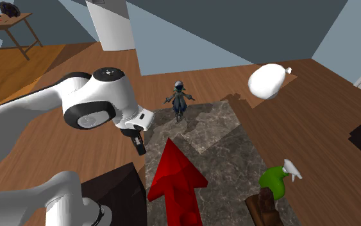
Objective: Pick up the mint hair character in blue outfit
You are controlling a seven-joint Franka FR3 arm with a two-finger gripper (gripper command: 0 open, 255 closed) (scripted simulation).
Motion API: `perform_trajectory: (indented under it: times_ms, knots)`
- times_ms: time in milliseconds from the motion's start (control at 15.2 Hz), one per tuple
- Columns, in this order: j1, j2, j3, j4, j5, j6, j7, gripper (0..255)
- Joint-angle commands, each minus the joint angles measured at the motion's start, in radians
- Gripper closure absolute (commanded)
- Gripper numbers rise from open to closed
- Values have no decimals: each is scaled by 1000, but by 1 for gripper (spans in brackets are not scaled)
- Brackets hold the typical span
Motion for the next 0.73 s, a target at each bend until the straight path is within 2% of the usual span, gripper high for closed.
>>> perform_trajectory:
  times_ms: [0, 330, 660]
  knots:
    - [0, 0, 0, 0, 0, 0, 0, 0]
    - [6, 63, 85, 3, 71, 152, 140, 0]
    - [0, 154, 172, 42, 113, 302, 276, 0]
